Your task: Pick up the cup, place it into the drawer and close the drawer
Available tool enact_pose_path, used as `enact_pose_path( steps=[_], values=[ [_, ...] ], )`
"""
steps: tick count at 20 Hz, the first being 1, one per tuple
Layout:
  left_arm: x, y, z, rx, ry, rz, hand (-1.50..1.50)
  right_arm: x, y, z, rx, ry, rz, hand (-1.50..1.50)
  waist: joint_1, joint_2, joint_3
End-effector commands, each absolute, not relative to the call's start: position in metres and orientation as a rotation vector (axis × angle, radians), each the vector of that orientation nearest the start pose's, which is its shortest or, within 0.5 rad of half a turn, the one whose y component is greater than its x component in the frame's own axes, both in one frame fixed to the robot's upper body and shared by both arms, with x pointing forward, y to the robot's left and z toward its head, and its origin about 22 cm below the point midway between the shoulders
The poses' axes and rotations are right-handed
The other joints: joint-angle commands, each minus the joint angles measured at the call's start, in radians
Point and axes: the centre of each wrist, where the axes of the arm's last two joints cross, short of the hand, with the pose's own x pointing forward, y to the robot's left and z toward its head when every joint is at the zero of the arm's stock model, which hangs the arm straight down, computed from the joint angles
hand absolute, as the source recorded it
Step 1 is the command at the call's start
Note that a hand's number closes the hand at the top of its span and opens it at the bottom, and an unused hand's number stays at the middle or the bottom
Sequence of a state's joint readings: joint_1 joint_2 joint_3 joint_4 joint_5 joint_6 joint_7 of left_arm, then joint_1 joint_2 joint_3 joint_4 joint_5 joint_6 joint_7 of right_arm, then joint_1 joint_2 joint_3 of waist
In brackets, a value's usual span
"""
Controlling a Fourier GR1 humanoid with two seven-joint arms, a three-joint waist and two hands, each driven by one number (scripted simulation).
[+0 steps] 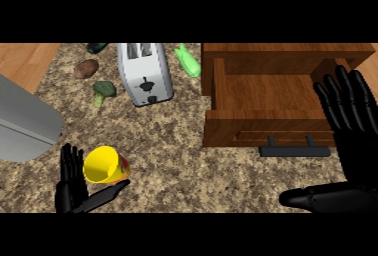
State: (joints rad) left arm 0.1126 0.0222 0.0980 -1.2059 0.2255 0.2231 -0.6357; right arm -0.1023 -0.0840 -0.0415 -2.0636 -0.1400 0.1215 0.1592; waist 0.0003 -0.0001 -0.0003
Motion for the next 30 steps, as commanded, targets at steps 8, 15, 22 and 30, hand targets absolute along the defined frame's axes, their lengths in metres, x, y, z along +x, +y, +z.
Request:
enact_pose_path(
  steps=[8, 15, 22, 30],
  values=[
    [0.185, 0.281, -0.118, 0.301, -1.688, 0.359, -1.5, 0.224, -0.227, 0.138, 0.165, -2.001, 0.122, -1.5, 0.001, 0.0, 0.0],
    [0.21, 0.273, -0.133, 0.245, -1.733, 0.401, -1.5, 0.218, -0.237, 0.149, 0.168, -2.008, 0.14, -1.5, -0.002, 0.0, 0.0],
    [0.193, 0.293, -0.153, 0.208, -1.727, 0.437, -1.5, 0.234, -0.24, 0.155, 0.151, -2.001, 0.132, -1.5, -0.001, 0.0, 0.0],
    [0.2, 0.268, -0.144, 0.016, -1.746, 0.472, -1.5, 0.222, -0.245, 0.14, 0.172, -2.001, 0.146, -1.5, 0.001, -0.001, 0.001]
  ],
)
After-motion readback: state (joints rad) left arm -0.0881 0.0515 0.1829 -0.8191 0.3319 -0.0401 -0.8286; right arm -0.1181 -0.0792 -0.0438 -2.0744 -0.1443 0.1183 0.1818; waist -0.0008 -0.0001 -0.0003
